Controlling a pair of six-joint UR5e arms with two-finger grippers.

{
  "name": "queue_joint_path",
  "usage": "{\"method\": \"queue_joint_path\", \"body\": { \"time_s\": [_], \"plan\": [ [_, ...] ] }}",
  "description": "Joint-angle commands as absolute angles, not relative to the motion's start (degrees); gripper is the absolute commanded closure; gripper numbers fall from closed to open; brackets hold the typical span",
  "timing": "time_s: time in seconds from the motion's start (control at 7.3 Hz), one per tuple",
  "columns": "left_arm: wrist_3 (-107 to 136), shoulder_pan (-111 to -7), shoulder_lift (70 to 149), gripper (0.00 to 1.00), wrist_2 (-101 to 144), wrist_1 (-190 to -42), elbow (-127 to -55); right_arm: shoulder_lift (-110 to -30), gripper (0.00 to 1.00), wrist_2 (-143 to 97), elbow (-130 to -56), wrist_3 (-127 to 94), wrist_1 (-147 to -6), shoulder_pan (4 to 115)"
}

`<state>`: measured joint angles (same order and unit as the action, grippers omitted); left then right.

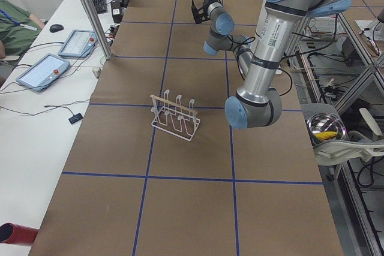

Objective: Hang cup on cup holder
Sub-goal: 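Close the left gripper on the cup's closed end while the right gripper holds it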

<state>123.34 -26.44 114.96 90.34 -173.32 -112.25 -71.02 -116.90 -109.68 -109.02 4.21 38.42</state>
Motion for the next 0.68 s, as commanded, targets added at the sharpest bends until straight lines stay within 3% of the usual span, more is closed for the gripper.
{"method": "queue_joint_path", "body": {
  "time_s": [0.0,0.55],
  "plan": [
    [123.3,-24.8,115.0,0.02,90.4,-173.3,-112.4,-71.0,1.0,-116.5,-109.3,-108.8,4.2,38.4],
    [123.3,-24.7,115.0,0.02,90.4,-173.1,-113.6,-71.0,1.0,-116.6,-108.7,-108.8,4.3,38.1]
  ]
}}
